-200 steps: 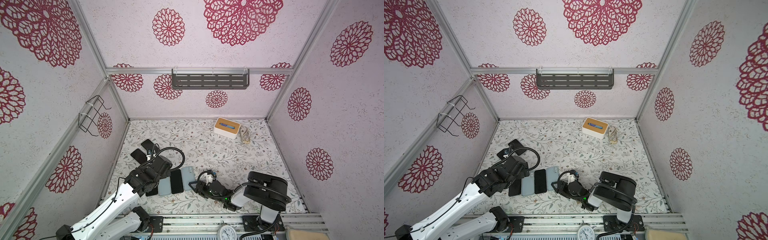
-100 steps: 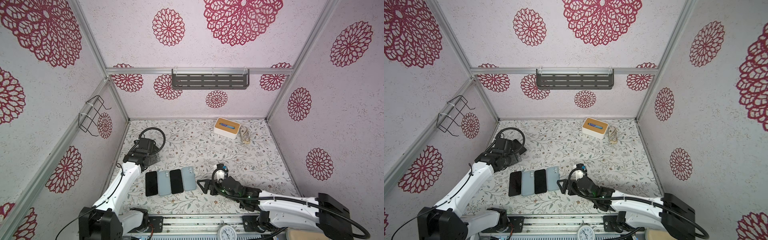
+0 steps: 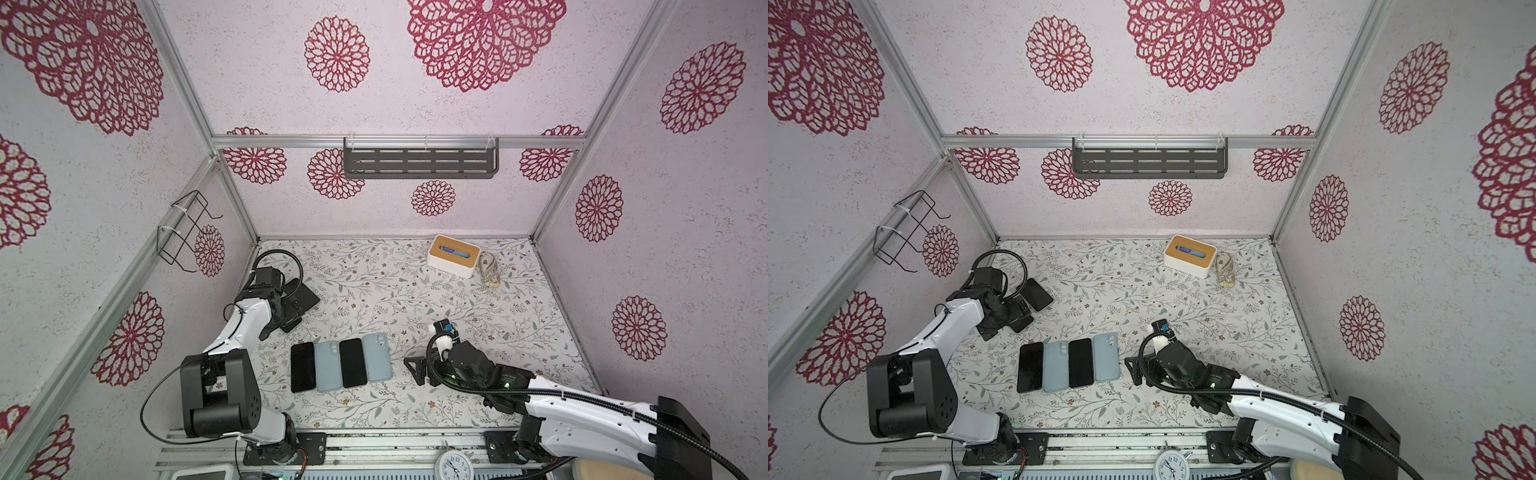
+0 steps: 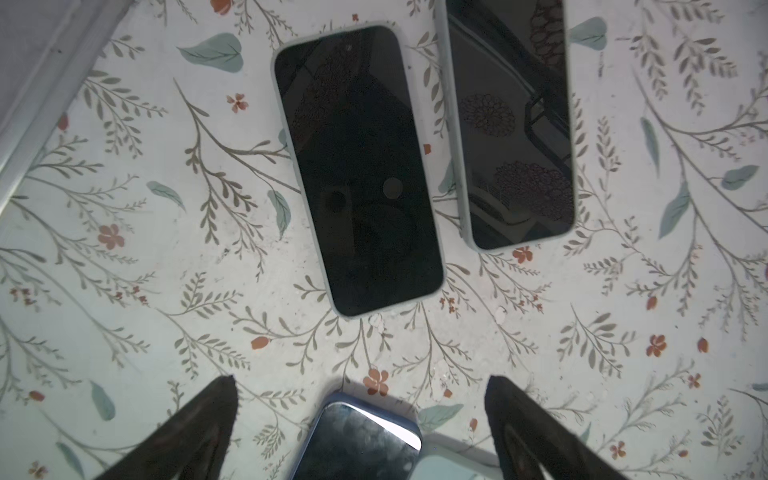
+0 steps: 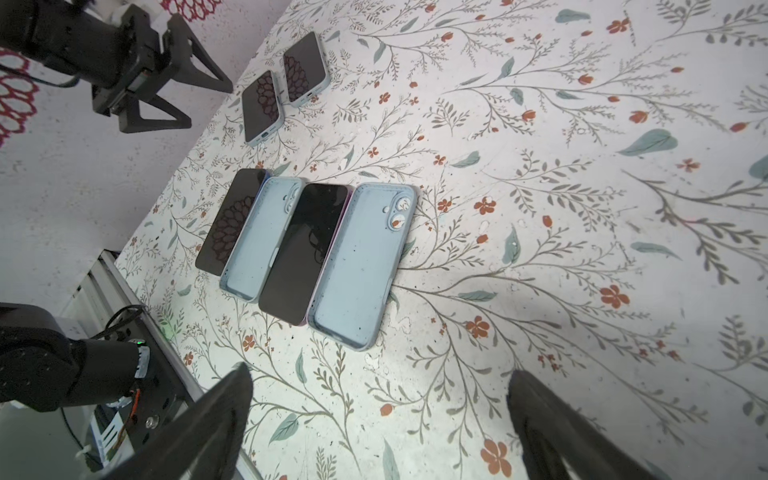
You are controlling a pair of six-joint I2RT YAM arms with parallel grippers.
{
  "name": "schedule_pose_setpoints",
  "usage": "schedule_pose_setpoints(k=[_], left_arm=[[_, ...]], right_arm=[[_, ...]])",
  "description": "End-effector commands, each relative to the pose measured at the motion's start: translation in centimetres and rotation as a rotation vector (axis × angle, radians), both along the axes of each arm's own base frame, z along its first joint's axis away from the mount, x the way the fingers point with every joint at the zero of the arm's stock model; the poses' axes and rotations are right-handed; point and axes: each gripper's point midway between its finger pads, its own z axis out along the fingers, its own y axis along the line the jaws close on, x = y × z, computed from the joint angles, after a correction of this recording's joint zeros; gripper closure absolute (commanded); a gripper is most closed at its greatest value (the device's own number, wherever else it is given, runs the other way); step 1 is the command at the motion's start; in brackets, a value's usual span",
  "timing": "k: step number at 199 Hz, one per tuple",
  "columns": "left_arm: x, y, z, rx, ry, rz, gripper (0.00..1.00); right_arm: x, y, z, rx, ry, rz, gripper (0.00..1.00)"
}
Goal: Take the phone out of the phone case
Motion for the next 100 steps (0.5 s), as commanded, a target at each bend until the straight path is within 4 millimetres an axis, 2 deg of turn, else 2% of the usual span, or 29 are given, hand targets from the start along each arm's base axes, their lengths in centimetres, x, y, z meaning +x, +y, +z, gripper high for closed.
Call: schedule_pose_setpoints(k=[1,32,100], left_arm=[[1.1,0.0,-0.5,-0.043,-0.015,-0.006,0.03],[1.5,0.8,-2.0,-0.042,0.024,0.022,0.03],[3.2,0.7,-4.7,-0.079,0.055,0.023,0.03]], right_arm=[[0.7,1.6,2.7,0.054,-0.077,0.068,0.01],[1.0,1.9,2.1,0.07,-0.07,0.085,0.01],[1.0,2.4,1.1,0.097,-0.054,0.097,0.01]])
